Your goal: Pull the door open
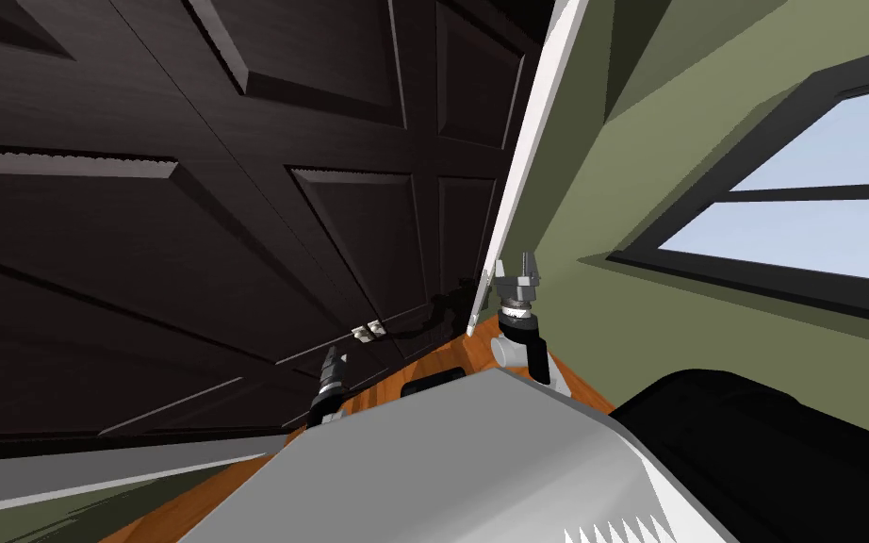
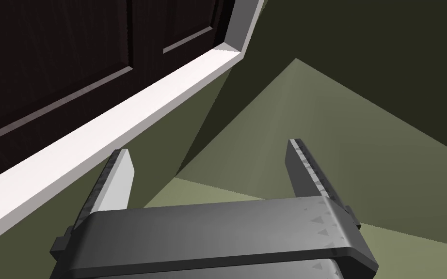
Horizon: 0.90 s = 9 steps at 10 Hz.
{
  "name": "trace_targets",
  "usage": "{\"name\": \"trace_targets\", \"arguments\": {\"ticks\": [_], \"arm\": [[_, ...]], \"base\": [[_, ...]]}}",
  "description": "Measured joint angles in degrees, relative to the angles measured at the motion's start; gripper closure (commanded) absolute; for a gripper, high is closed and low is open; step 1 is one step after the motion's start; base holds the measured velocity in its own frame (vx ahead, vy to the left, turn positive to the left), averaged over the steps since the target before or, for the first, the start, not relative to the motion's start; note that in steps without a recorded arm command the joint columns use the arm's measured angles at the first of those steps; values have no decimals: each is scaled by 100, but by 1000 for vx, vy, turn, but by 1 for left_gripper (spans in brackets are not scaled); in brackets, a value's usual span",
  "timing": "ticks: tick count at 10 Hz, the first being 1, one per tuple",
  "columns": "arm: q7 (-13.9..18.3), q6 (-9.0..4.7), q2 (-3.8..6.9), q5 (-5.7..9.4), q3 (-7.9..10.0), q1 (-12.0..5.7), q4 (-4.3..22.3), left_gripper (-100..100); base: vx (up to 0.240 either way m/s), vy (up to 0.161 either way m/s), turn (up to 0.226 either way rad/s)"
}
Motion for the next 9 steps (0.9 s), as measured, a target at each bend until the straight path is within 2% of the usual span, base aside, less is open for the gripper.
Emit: {"name": "trace_targets", "arguments": {"ticks": [1, 2, 3, 8, 9], "arm": [[3, 10, -73, -35, -79, -88, -44, -100], [4, -118, -137, -65, -146, -244, 154, -100], [7, -168, -144, -63, -144, -226, 196, 100], [-2, -118, -142, -71, -153, -243, 155, 100], [0, -119, -142, -70, -153, -242, 155, 100]], "base": [[206, -72, -128], [66, -21, 55], [-25, -1, -8], [-11, 4, -12], [-121, 24, 66]]}}
